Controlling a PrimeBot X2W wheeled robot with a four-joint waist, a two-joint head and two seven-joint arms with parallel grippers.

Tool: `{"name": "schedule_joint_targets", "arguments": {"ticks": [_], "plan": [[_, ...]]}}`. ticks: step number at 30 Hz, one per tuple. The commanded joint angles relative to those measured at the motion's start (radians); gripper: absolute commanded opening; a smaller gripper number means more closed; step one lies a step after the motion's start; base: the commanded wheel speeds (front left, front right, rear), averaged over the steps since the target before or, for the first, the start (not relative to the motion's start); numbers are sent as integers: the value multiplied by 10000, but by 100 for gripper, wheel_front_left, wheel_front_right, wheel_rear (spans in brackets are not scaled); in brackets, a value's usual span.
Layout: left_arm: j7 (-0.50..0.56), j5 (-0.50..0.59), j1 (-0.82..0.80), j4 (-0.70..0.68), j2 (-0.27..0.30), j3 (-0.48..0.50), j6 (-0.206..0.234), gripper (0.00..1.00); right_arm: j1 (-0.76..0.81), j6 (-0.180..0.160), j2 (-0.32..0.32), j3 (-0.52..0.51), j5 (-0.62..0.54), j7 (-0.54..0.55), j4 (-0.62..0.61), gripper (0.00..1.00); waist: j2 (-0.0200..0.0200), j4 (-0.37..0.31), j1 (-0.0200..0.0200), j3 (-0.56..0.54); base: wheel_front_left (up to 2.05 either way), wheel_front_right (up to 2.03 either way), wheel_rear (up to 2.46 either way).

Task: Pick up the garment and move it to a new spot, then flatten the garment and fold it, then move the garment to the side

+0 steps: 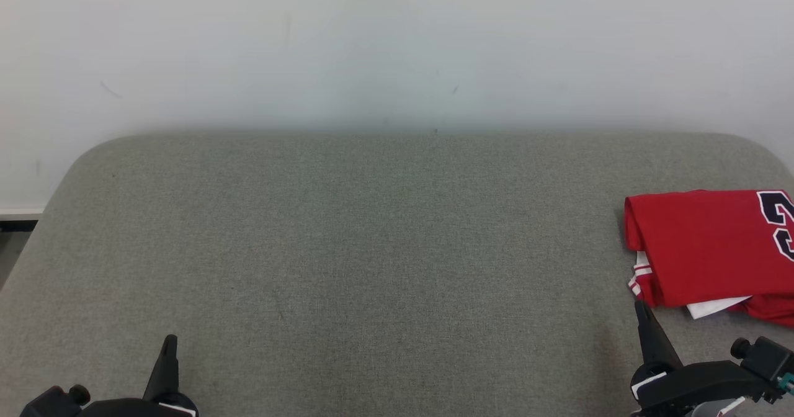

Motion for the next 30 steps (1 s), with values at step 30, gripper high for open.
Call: {"name": "schedule_joint_targets", "arguments": {"ticks": [30], "plan": [[892,-3176,-657,-284,-76,804,-358,0,-533,-1,-120,16,3386,463,-393,0,0,-33,0,163,0,0,0]]}}
